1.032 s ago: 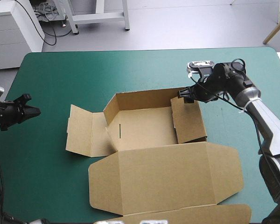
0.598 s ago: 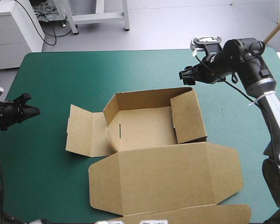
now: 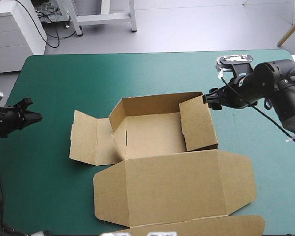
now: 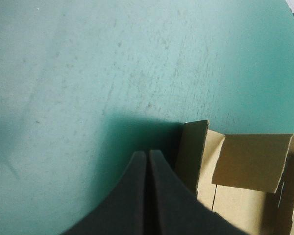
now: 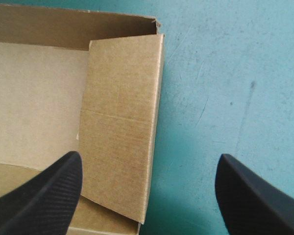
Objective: Fold the box
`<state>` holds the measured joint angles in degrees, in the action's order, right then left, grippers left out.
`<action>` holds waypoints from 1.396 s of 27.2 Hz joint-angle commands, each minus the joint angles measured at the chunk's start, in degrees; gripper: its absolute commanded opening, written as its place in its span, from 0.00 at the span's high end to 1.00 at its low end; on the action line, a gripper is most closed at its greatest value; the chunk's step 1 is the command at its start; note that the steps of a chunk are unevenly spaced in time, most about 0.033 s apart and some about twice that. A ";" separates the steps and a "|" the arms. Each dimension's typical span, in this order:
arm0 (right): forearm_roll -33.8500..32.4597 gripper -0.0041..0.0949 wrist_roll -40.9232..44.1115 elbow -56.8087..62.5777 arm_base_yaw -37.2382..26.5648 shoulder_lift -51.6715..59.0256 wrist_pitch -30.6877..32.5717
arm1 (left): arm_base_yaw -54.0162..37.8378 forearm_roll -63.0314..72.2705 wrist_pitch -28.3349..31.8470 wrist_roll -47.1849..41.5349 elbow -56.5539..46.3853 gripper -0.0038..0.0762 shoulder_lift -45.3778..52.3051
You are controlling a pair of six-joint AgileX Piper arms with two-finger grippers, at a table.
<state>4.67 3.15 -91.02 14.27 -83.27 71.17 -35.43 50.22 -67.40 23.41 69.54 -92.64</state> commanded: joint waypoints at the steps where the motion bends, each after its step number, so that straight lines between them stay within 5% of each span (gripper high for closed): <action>1: -2.11 0.25 0.55 0.35 0.68 0.22 -2.22 | -0.01 3.49 -0.10 -0.51 1.24 0.96 2.75; 12: -4.03 0.26 2.13 3.52 5.00 -14.53 -4.98 | -0.01 3.49 -0.10 -0.51 1.24 0.96 2.75; 31: -4.17 0.27 2.62 3.52 5.00 -18.03 -5.30 | -0.01 3.49 -0.14 -0.63 1.24 0.96 2.75; 34: -4.17 0.39 2.76 3.52 5.00 -18.17 -3.90 | -0.01 3.57 -0.27 -0.63 1.24 0.96 2.75; 38: -4.67 0.78 2.60 3.52 5.00 -18.17 -2.85 | -0.01 4.00 -1.11 -0.63 1.24 0.96 2.75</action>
<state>1.12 5.94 -86.17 19.24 -104.07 67.53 -35.43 50.22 -67.50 23.05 69.54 -92.64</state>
